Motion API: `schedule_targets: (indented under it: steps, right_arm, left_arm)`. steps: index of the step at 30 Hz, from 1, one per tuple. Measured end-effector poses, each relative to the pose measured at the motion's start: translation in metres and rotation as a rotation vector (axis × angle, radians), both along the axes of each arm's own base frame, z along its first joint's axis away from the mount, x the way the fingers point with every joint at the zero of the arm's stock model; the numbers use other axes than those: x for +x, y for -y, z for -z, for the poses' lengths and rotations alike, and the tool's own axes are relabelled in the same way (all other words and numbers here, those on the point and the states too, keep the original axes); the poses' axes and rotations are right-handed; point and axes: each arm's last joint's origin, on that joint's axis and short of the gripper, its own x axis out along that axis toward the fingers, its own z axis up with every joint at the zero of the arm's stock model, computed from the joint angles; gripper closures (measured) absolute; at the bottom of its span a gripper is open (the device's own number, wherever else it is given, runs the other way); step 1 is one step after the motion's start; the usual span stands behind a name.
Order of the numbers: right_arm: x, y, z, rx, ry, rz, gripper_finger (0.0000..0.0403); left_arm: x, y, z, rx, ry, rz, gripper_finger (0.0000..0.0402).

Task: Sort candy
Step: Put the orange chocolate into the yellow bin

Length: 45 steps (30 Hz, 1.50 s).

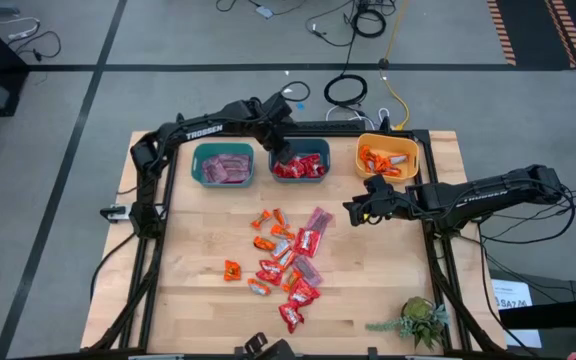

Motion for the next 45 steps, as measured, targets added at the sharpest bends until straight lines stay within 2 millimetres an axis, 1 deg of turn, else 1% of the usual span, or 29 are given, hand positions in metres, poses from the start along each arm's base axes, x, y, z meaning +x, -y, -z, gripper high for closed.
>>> schedule_targets:
  steps: [3, 6, 12, 14, 16, 19, 21, 24, 26, 28, 33, 37, 41, 45]
  right_arm:
    - [0.000, 0.000, 0.000, -0.007, -0.004, -0.007, 0.0195]
    - [0.000, 0.000, 0.000, -0.032, -0.016, -0.029, 0.0195]
    - [0.000, 0.000, 0.000, -0.085, -0.042, -0.076, 0.0195]
    - [0.000, 0.000, 0.000, -0.101, -0.048, -0.091, 0.0195]
    - [0.001, 0.000, -0.001, -0.131, -0.048, -0.113, 0.0195]
    - [0.006, -0.001, -0.007, -0.202, -0.004, -0.170, 0.0195]
    - [0.009, -0.001, -0.011, -0.257, 0.031, -0.205, 0.0195]
    - [0.012, -0.001, -0.016, -0.324, 0.055, -0.247, 0.0195]
    - [0.012, -0.001, -0.016, -0.361, 0.040, -0.276, 0.0195]
    - [0.012, -0.001, -0.016, -0.374, 0.034, -0.295, 0.0195]
    - [0.016, -0.006, -0.014, -0.319, 0.060, -0.425, 0.0195]
    - [0.026, -0.007, -0.008, -0.382, 0.040, -0.486, 0.0195]
    - [0.045, -0.011, 0.001, -0.400, 0.095, -0.561, 0.0195]
    - [0.066, -0.018, 0.016, -0.422, 0.140, -0.586, 0.0195]
  left_arm:
    - [-0.002, -0.001, 0.001, -0.011, -0.011, -0.011, 0.0254]
    - [-0.004, 0.001, 0.001, -0.028, -0.025, 0.031, 0.0235]
    - [-0.010, 0.006, 0.002, -0.075, -0.099, 0.037, 0.0230]
    - [-0.012, 0.011, 0.000, -0.068, -0.123, 0.084, 0.0230]
    - [-0.012, 0.023, -0.005, -0.029, -0.114, 0.196, 0.0230]
    - [-0.011, 0.047, -0.012, -0.010, -0.082, 0.331, 0.0230]
    - [-0.013, 0.062, -0.014, 0.004, -0.071, 0.378, 0.0230]
    - [-0.019, 0.083, -0.010, 0.028, -0.021, 0.395, 0.0230]
    - [-0.027, 0.100, -0.006, 0.026, 0.016, 0.388, 0.0230]
    - [-0.040, 0.116, -0.001, 0.020, 0.052, 0.371, 0.0230]
    - [-0.081, 0.158, 0.002, -0.002, 0.128, 0.325, 0.0230]
    - [-0.113, 0.189, 0.005, 0.015, 0.184, 0.348, 0.0230]
    - [-0.143, 0.209, 0.012, -0.011, 0.179, 0.388, 0.0230]
    - [-0.161, 0.218, 0.020, -0.078, 0.174, 0.295, 0.0230]
